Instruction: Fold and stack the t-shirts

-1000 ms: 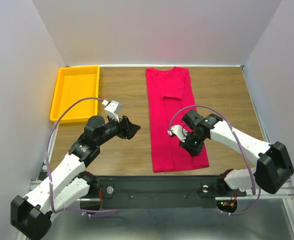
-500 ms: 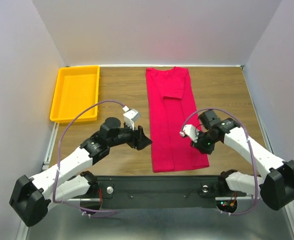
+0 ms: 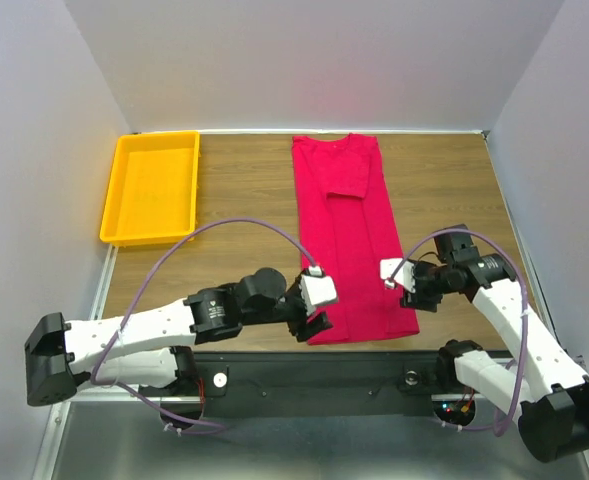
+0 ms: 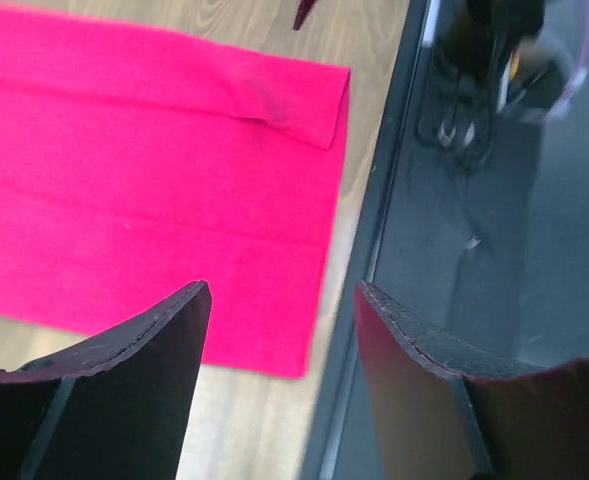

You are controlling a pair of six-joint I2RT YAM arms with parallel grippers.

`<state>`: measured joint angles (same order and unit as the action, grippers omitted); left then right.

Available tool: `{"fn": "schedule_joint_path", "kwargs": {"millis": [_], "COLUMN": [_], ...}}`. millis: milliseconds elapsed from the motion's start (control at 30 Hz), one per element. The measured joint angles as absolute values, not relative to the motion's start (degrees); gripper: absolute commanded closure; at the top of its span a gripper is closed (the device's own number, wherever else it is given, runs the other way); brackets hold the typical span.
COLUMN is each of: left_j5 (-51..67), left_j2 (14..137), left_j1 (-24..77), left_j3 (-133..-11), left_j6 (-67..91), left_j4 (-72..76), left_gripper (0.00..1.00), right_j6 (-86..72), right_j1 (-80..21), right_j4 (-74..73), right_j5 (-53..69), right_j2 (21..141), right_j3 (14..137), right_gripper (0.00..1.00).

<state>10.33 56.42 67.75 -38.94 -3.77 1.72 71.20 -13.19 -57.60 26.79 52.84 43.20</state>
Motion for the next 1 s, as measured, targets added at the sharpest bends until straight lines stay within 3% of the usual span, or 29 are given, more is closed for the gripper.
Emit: {"fn": "schedule_joint_path", "kwargs": {"millis": [233, 433, 567, 1000], "left_j5": [3.33, 1.32, 1.37, 3.92], "left_j2": [59.46, 66.08, 69.76, 77.45], "left_j1": [77.36, 79.35, 79.31, 79.35], "left_j3": [-36.32, -32.45, -32.14, -32.14], "left_j6": [-21.89, -30.87, -34.68, -38.65], "left_j4": [4.36, 4.99, 5.54, 9.43], "left_gripper": [0.31, 0.35, 0.41, 0.41], "right_j6": [74.81, 73.91, 73.91, 73.23], "right_j1": [-13.19, -13.19, -13.19, -12.49], "right_j4": [-57.56, -57.36, -57.23, -56.97], "right_j5": [29.65, 30.96, 32.23, 33.69], "right_j2": [53.39, 53.34, 53.28, 53.17], "right_j3": [41.21, 40.91, 38.57, 36.8], "right_gripper": [0.37, 0.37, 0.37, 0.38]}}
